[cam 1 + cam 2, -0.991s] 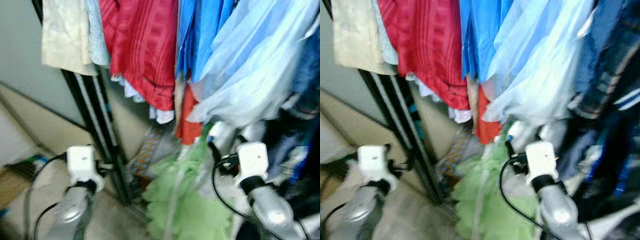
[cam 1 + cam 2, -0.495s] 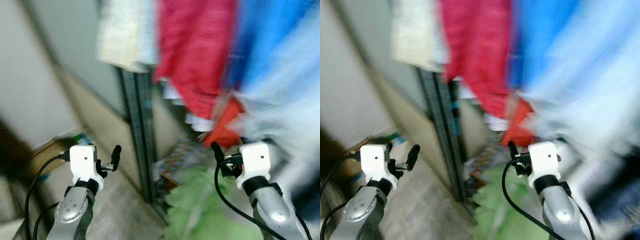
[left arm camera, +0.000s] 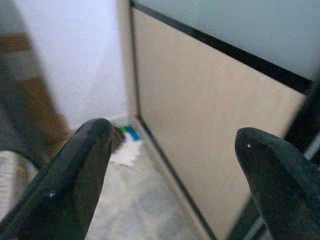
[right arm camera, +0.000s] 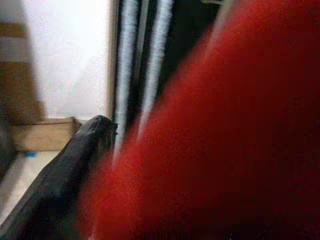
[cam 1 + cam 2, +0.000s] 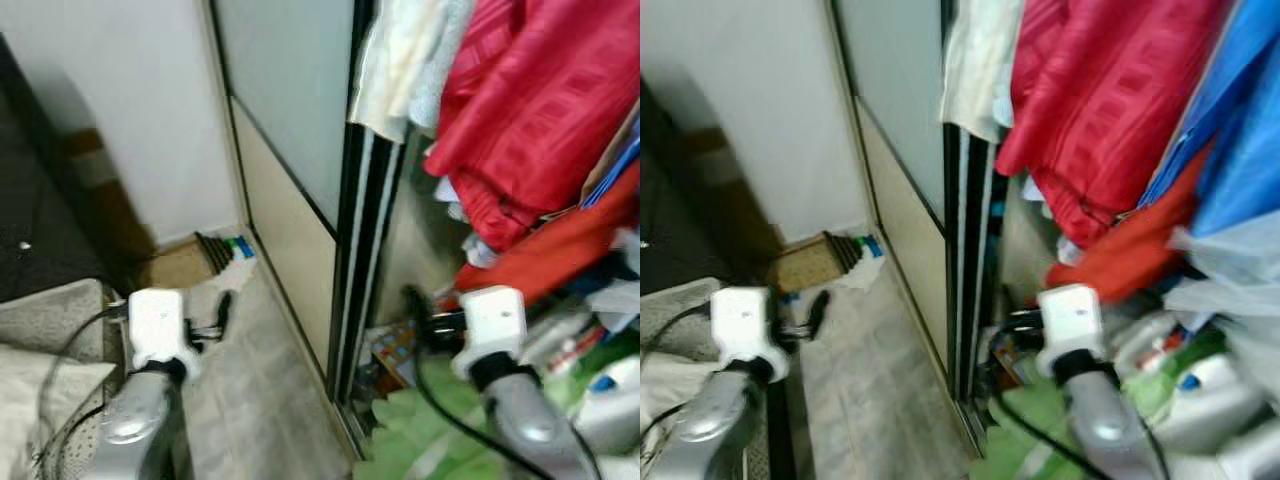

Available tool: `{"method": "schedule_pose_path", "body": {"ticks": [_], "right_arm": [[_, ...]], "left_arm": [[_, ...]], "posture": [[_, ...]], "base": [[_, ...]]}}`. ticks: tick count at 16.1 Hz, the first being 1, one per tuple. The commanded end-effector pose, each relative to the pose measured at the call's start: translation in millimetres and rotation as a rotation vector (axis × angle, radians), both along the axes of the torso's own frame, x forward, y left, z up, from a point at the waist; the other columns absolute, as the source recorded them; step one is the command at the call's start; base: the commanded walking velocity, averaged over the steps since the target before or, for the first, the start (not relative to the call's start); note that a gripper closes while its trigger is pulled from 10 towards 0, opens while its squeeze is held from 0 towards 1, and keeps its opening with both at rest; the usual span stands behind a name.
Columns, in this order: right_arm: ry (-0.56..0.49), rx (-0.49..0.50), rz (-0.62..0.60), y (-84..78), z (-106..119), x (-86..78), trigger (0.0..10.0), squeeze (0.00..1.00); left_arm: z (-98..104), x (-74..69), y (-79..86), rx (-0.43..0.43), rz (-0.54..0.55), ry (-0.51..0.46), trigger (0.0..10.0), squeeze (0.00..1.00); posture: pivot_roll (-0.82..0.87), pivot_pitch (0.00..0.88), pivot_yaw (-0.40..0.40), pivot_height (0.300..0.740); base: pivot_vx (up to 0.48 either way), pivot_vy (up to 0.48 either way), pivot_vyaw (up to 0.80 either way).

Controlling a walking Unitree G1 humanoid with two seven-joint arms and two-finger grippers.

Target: Clean up the room

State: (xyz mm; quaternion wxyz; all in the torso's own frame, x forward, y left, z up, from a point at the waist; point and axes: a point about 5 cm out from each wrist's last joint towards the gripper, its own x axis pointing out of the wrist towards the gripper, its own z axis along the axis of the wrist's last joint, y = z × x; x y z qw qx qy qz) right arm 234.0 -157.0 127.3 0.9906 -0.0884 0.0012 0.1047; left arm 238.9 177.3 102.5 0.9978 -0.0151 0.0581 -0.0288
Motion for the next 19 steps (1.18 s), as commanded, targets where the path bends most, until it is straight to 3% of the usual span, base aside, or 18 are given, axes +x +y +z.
{"method": "schedule_pose_path", "body": {"ticks": [1,19], "right_arm": [[-0.001,-0.011,-0.016,-6.5,1.6,-1.0,10.0,0.00],[0.005,-0.019,0.017,-3.6,0.3,2.0,10.0,0.00]], "left_arm": [[2.2,0.7,-5.4,-0.020,-0.013,-0.009,10.0,0.00],[1.2,1.5,-7.0,-0.011,-0.025,0.006,10.0,0.00]], "posture": [[-0.14,0.000,0.006,0.740],[-0.13,0.000,-0.001,0.740]], "base": [[0.000,0.000,0.80],[0.000,0.000,0.75]]}}
